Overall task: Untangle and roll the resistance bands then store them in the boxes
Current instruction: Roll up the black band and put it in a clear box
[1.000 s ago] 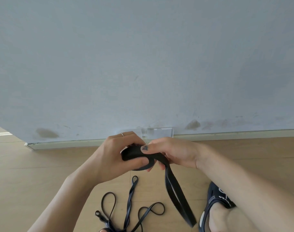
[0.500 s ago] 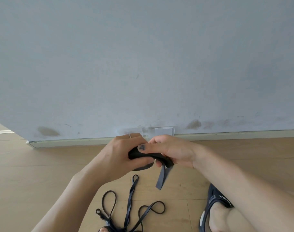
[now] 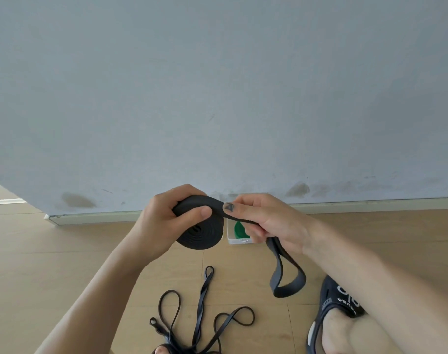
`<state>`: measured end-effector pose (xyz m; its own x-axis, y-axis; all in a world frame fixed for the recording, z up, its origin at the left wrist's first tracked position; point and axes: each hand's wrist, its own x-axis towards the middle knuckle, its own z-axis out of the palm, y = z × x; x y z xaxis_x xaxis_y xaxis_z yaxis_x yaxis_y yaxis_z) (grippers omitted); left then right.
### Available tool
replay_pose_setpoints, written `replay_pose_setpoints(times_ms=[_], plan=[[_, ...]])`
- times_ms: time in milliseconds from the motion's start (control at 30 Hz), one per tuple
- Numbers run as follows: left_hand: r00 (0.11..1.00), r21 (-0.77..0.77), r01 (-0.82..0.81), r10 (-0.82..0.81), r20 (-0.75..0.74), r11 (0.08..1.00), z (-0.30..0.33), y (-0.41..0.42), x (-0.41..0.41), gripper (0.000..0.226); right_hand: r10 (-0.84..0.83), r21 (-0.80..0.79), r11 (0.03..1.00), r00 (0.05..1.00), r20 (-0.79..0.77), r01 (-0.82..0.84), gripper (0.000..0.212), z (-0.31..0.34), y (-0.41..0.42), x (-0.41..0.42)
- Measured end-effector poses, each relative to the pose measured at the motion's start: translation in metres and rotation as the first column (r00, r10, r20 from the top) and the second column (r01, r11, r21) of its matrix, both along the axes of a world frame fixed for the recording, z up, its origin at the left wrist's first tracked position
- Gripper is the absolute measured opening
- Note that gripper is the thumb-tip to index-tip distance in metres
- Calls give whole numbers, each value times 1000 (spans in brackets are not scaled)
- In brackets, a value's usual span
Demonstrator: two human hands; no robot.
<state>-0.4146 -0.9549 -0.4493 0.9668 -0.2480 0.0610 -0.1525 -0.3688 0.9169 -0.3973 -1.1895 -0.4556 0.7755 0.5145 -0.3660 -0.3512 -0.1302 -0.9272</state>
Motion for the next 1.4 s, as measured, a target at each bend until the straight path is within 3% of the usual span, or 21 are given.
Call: replay_pose_setpoints(times_ms=[200, 333, 467, 533, 600, 667, 867, 933, 1000, 1067, 1200, 1267, 1400], plan=[[999, -62, -30, 33, 37, 998, -1, -6, -4, 23, 220, 136, 971, 958, -184, -197, 49, -3, 5, -7], [997, -29, -15, 17, 69, 999, -4, -9, -6, 29, 215, 266, 952, 948, -237, -149, 44, -5, 9, -10], [995, 78, 31, -38, 91, 996, -3, -1, -5, 21, 145, 93, 987, 980, -136, -133, 63, -7, 10, -5], [983, 204, 110, -137, 125, 973, -5, -1, -6, 20, 119, -57, 991, 992, -47, -122, 74, -7, 11, -5], [961, 334, 169, -230, 152, 927, -8, -8, -8, 10, 135, -240, 963, 991, 23, -126, 67, -5, 13, -6], [954, 363, 174, -248, 166, 915, -11, -11, -7, 7, 164, -330, 933, 986, 37, -142, 60, -2, 13, -6], [960, 219, 180, -220, 172, 959, -7, -9, -8, 9, 192, -44, 979, 973, -125, -199, 47, -1, 4, 0], [954, 275, 187, -241, 176, 943, -7, -11, -8, 12, 162, -133, 976, 984, -73, -171, 49, -2, 7, -1], [944, 395, 174, -267, 192, 902, -12, -14, -10, 15, 150, -282, 948, 988, -26, -151, 66, -5, 11, -3], [936, 448, 140, -266, 231, 883, -15, -17, -12, 16, 176, -330, 927, 984, -36, -178, 76, -6, 10, -5], [936, 314, 144, -232, 263, 938, -9, -15, -10, 11, 260, -83, 958, 953, -157, -275, 39, 8, 2, -6], [934, 268, 152, -226, 275, 951, -4, -11, -9, 11, 288, 6, 957, 944, -164, -291, 36, 11, 2, -5], [938, 360, 162, -256, 232, 919, -5, -13, -13, 17, 243, -172, 954, 969, -43, -246, 53, -2, 9, -5]])
